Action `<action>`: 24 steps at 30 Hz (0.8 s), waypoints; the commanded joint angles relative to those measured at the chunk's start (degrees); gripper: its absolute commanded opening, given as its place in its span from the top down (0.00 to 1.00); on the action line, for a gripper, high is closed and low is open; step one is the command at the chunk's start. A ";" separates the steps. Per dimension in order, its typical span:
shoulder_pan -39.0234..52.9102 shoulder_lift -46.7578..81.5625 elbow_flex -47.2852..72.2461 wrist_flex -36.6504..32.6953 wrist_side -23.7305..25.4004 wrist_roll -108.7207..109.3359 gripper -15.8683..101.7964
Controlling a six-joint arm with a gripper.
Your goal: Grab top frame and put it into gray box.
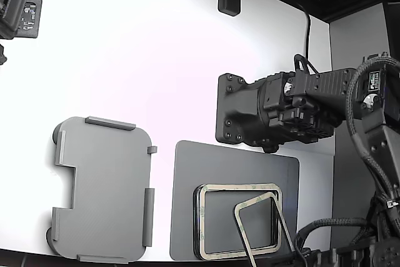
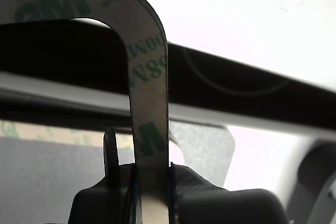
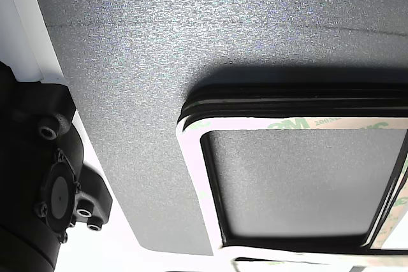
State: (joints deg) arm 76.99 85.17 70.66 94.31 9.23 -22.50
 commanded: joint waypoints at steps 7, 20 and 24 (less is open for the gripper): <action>-12.13 8.44 1.41 0.62 8.26 50.89 0.96; -30.67 12.13 2.20 0.62 5.89 62.23 0.94; -35.16 12.39 2.20 0.62 5.89 68.20 0.98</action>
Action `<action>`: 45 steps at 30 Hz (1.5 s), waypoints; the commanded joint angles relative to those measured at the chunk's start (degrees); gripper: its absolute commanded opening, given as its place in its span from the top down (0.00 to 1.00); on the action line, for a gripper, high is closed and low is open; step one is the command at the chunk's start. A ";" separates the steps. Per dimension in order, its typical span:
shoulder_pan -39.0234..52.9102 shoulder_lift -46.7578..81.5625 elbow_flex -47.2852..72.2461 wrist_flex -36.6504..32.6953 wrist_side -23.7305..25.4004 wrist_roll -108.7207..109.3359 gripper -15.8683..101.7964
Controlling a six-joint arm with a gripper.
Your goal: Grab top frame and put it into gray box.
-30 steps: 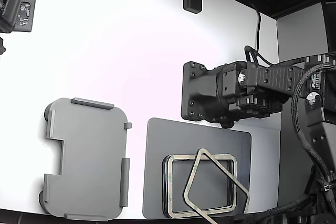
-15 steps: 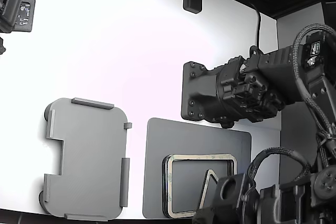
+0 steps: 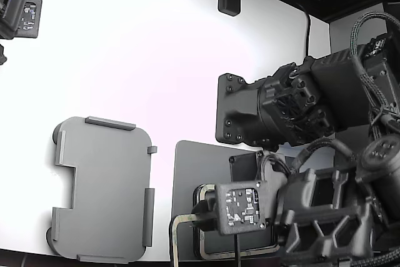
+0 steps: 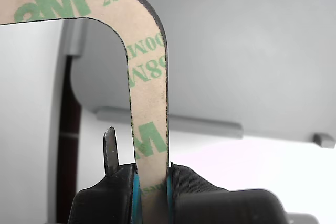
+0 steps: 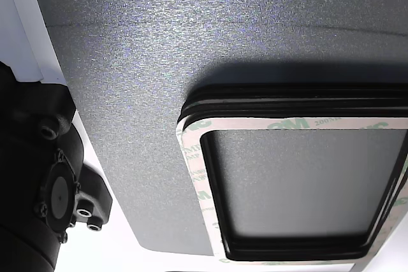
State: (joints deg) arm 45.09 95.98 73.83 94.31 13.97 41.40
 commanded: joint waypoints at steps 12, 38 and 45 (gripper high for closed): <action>-5.45 -0.44 2.29 0.70 7.03 69.96 0.98; -16.96 -13.18 -0.18 0.62 -9.40 78.75 0.98; -17.75 -13.89 0.00 0.62 -10.81 79.54 0.98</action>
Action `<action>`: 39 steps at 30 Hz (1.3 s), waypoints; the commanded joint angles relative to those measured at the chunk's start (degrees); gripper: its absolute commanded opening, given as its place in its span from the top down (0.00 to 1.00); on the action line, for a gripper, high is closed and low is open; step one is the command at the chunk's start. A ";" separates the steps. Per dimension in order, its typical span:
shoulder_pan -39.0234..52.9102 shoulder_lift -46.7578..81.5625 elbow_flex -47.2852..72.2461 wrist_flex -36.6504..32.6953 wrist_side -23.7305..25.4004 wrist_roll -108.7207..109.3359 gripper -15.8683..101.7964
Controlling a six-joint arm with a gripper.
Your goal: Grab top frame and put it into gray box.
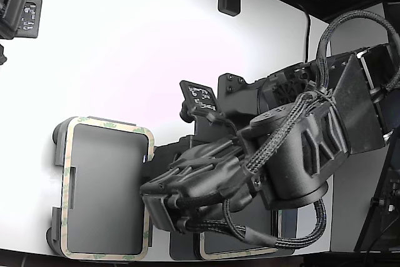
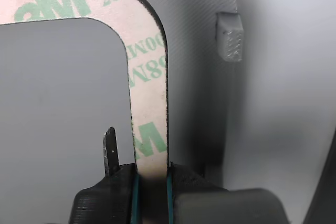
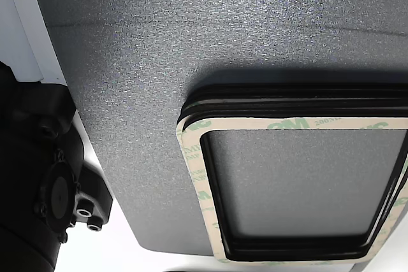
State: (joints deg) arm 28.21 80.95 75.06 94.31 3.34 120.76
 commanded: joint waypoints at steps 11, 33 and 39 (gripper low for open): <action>-0.88 0.35 -0.62 0.62 -2.20 0.88 0.98; -1.23 -0.79 -0.18 0.53 -2.11 0.53 0.98; -1.67 -0.79 0.88 0.09 -2.37 0.35 0.98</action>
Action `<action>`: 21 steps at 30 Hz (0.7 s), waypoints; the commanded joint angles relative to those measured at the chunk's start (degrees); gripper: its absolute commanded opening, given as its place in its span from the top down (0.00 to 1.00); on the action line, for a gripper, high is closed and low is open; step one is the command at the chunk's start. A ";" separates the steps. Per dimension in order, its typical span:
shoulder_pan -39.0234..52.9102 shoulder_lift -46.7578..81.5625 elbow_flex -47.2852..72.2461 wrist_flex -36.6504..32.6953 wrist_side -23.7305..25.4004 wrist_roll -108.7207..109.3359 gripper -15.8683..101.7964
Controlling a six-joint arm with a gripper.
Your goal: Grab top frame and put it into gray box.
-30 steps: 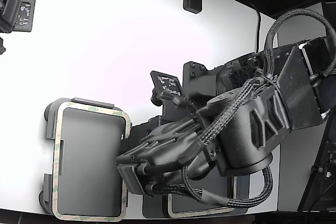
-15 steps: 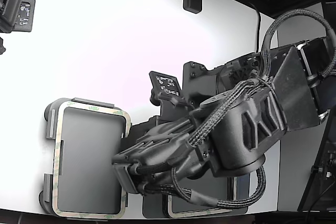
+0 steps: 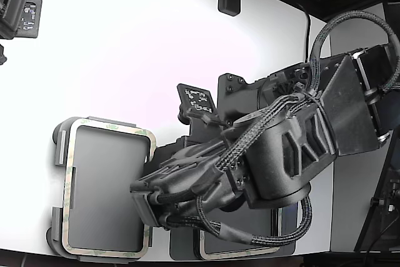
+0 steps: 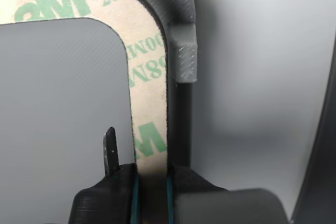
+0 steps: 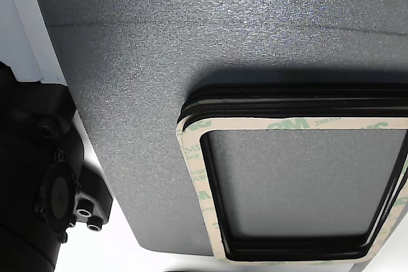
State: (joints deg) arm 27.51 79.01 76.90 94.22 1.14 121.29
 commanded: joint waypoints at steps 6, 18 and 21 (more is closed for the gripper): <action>-1.14 1.32 -0.62 -0.35 -0.18 -0.79 0.98; -1.14 2.55 1.23 -2.46 0.35 -1.67 0.98; -1.14 3.34 3.16 -4.22 0.26 -1.76 0.98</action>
State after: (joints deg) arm 27.25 80.51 80.42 90.79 1.41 119.62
